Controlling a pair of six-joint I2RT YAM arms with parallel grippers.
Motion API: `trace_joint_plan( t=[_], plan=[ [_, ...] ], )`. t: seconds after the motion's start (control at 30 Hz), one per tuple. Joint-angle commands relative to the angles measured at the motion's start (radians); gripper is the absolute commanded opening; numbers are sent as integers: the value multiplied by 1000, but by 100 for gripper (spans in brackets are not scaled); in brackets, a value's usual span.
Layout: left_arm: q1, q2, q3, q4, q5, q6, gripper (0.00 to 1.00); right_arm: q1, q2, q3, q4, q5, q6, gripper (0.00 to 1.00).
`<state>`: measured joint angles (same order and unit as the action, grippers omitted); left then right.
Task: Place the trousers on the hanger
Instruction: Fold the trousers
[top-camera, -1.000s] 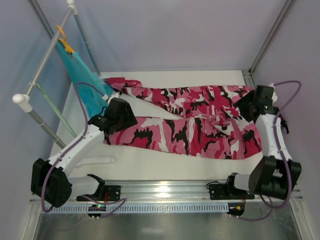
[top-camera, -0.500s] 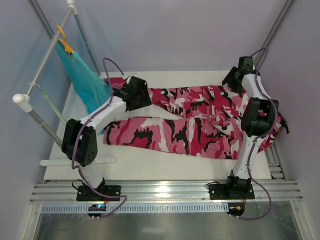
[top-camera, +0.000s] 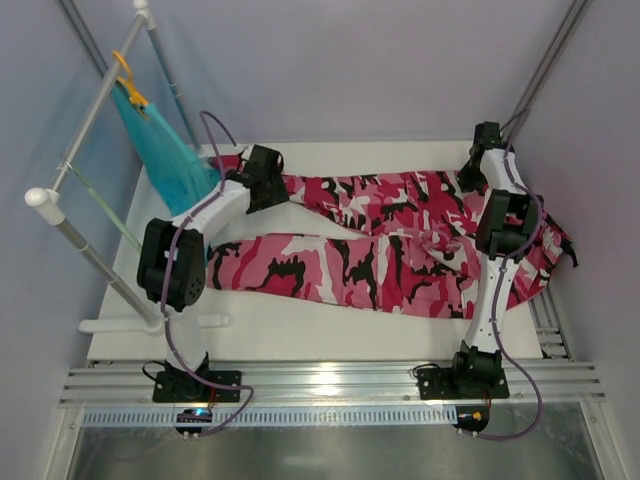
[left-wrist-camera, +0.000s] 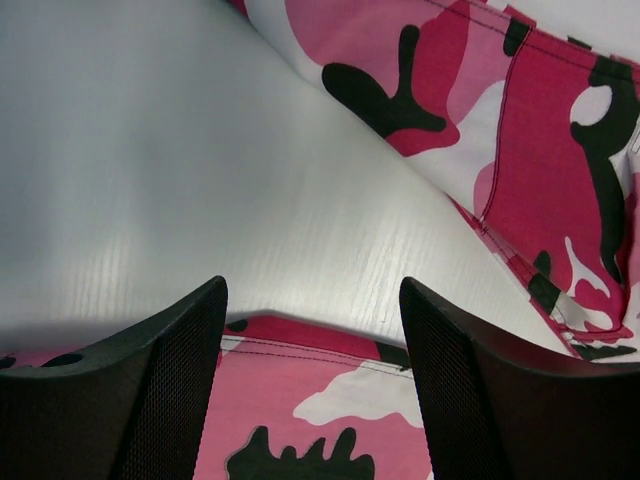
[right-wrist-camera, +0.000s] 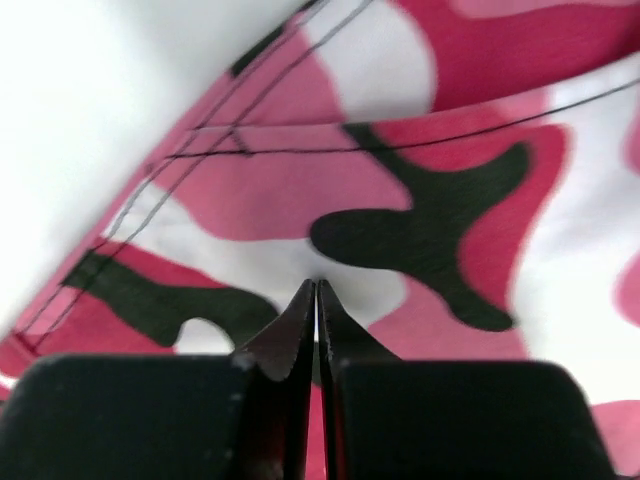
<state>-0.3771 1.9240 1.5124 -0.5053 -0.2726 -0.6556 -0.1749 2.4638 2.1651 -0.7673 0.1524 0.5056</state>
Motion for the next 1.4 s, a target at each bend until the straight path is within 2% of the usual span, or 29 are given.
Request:
trace_joint_plan(
  t=[0.0,0.23,0.33,0.37,0.4,0.43,0.47,0.5,0.57,0.6,0.67,0.8,1.0,1.07,1.2,1.23,1.27,1.33,1.37],
  plan=[
    [-2,-2,61,48,-62,47,70,-66,0,22,-38,64,-1,4],
    [38,95,170,-1,-125,-33,76,-123,-19,-14,-20,90,11,4],
    [76,168,271,-71,-125,-102,77,-123,-34,-16,2,49,-7,4],
    [84,185,294,-87,-129,-114,77,-121,-43,-31,17,-33,-16,7],
    [93,207,343,-117,-131,-131,77,-117,-80,-54,43,-89,-18,16],
    [107,239,363,-127,-128,-137,77,-95,-103,-80,116,-140,-56,39],
    [113,253,377,-131,-120,-142,77,-80,-124,-140,164,-300,-88,47],
    [118,260,391,-128,-117,-142,77,-65,-173,-171,205,-351,-120,55],
    [130,271,391,-124,-119,-142,76,-10,-206,-224,281,-414,-217,64],
    [135,274,390,-124,-120,-145,76,9,-222,-238,304,-472,-243,64],
    [150,277,385,-124,-111,-151,76,49,-217,-243,329,-501,-284,65],
    [167,273,365,-113,-99,-154,76,104,-131,-143,231,-467,-343,65],
    [168,247,313,-46,-51,-154,74,173,-51,-28,97,-317,-410,66],
    [170,248,319,-44,-45,-154,74,175,-31,11,60,-194,-418,66],
    [172,245,321,-35,-43,-167,75,175,-19,15,19,-119,-435,60],
    [172,245,322,-32,-43,-171,75,175,-22,4,26,-111,-443,58],
    [172,245,321,-29,-39,-174,75,175,-23,-11,32,-85,-441,43],
    [170,248,324,-22,-39,-187,76,175,-20,-16,31,-42,-441,29],
    [172,250,325,-19,-34,-190,77,175,-19,-16,31,-18,-440,15]
  ],
)
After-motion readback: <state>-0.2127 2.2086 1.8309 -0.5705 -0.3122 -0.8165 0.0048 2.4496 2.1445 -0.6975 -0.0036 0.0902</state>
